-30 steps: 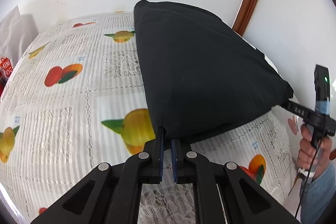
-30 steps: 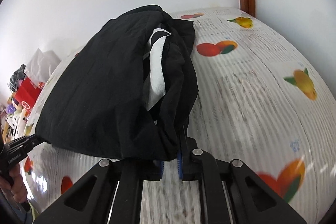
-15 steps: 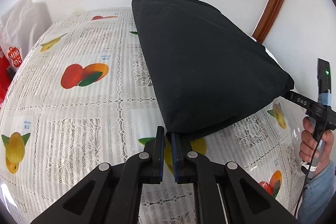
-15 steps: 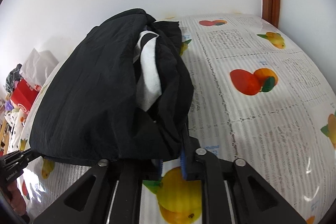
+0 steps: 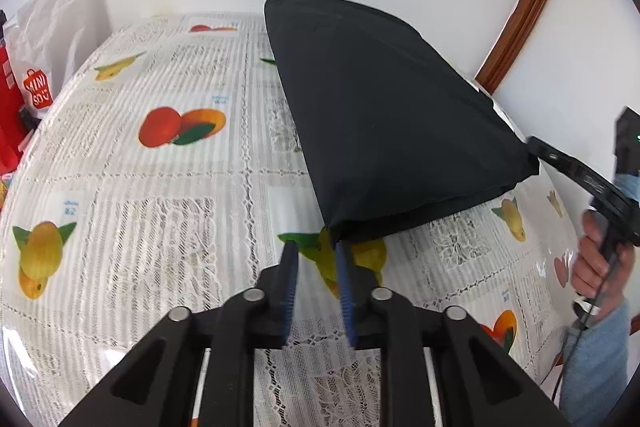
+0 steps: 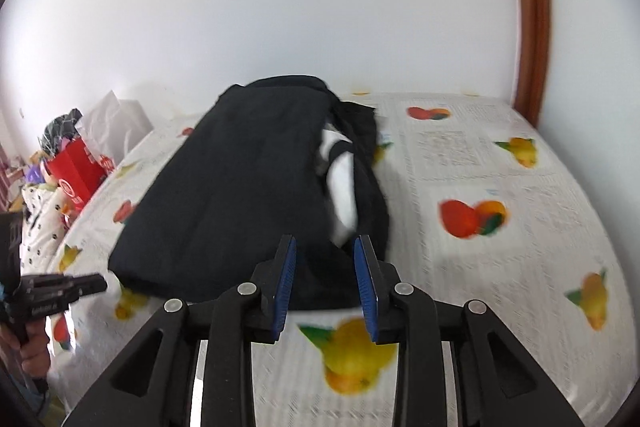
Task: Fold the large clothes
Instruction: 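Lower the folded black garment onto the sheet and open both tools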
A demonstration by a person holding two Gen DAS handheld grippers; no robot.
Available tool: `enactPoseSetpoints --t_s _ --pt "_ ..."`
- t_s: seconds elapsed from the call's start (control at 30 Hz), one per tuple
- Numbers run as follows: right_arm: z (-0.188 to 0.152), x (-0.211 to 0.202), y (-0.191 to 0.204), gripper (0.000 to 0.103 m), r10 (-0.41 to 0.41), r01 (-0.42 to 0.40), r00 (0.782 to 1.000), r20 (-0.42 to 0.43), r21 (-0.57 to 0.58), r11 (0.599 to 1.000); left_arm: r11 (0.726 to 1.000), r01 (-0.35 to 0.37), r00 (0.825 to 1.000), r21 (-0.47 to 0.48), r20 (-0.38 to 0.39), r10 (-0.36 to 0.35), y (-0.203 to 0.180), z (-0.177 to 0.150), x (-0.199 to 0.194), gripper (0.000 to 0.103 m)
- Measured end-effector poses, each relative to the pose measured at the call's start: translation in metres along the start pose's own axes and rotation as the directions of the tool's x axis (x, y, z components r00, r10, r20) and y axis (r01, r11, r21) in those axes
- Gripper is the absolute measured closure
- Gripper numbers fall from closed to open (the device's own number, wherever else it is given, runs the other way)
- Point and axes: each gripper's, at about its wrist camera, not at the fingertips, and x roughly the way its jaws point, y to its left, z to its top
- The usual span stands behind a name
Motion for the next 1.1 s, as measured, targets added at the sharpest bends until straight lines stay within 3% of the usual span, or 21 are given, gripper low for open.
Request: enactPoseSetpoints --t_s 0.13,0.23,0.3,0.4,0.47,0.6,0.77,1.03,1.1 --pt "0.002 0.035 -0.009 0.074 -0.024 0.029 0.998 -0.064 0.071 0.997 1.0 0.005 1.0 0.002 0.002 -0.005 -0.004 0.01 0.002 0.083" --pt "0.0 0.043 -0.017 0.083 0.01 0.001 0.996 -0.09 0.121 0.993 1.0 0.017 1.0 0.016 -0.003 -0.017 -0.011 0.02 0.006 0.08" --pt "-0.001 0.037 -0.021 0.098 0.033 -0.024 0.997 -0.063 0.133 0.991 0.999 0.022 1.0 0.038 0.003 -0.022 -0.016 0.028 0.009 0.078" --pt "-0.001 0.02 -0.03 0.101 0.101 -0.106 0.994 0.037 0.172 0.979 0.998 0.033 0.999 0.053 0.024 -0.034 -0.022 0.04 0.011 0.07" --pt "-0.003 0.019 -0.032 0.101 0.11 -0.117 0.993 0.046 0.194 0.974 0.998 0.028 0.999 0.059 0.025 -0.029 -0.025 0.044 0.017 0.065" --pt "-0.008 0.034 -0.025 0.101 0.024 -0.018 0.999 -0.04 0.16 0.987 0.998 0.021 1.0 0.059 -0.016 -0.02 -0.029 0.042 0.037 0.065" --pt "-0.007 0.021 -0.013 0.099 -0.094 0.101 0.993 -0.078 0.102 0.99 0.998 0.012 1.0 0.054 -0.015 -0.012 -0.031 0.037 0.034 0.065" --pt "-0.02 -0.031 0.007 0.093 -0.223 0.232 0.966 -0.129 0.055 0.971 0.997 -0.047 0.998 0.062 0.04 0.044 -0.035 0.023 -0.015 0.064" --pt "-0.023 -0.045 0.013 0.082 -0.25 0.258 0.959 -0.132 0.05 0.965 0.996 -0.07 0.996 0.063 0.063 0.066 -0.038 0.016 -0.033 0.057"
